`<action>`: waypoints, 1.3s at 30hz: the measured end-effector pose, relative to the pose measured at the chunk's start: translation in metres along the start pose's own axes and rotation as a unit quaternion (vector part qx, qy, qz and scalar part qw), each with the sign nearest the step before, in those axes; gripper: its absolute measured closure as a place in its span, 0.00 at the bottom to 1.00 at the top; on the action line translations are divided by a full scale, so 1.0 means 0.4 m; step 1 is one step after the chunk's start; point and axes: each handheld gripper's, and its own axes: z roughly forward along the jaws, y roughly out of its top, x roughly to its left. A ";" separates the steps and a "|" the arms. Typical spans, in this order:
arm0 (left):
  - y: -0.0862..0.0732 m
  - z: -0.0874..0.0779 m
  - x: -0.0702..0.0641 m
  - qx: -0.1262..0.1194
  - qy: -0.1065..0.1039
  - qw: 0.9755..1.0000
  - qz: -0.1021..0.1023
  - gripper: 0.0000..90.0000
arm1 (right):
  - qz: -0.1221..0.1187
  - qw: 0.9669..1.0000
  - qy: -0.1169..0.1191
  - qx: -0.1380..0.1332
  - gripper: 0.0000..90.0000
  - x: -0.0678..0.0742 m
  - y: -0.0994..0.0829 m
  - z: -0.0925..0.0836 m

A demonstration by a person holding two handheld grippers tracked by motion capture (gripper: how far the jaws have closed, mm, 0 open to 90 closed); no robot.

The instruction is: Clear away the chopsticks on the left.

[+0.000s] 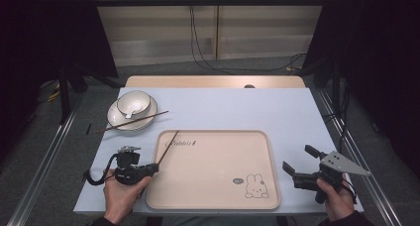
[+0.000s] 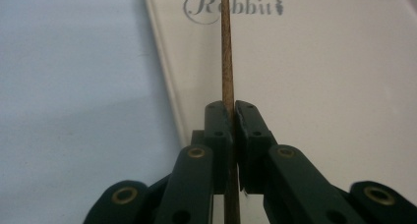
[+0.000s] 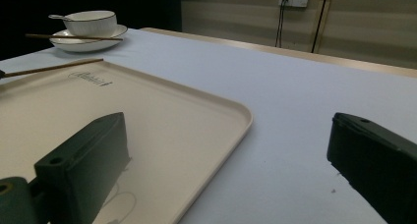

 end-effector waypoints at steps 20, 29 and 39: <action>-0.003 0.049 -0.020 0.030 0.005 0.999 -0.032 0.94 | -0.002 1.000 0.001 0.001 0.03 0.002 0.000 0.002; -0.002 0.045 -0.018 0.026 0.002 1.000 -0.018 0.83 | -0.004 1.000 0.003 0.001 0.03 0.002 0.000 0.001; 0.016 0.016 -0.009 -0.002 -0.015 0.997 0.079 0.51 | -0.001 1.000 0.007 0.000 0.03 0.002 0.000 0.000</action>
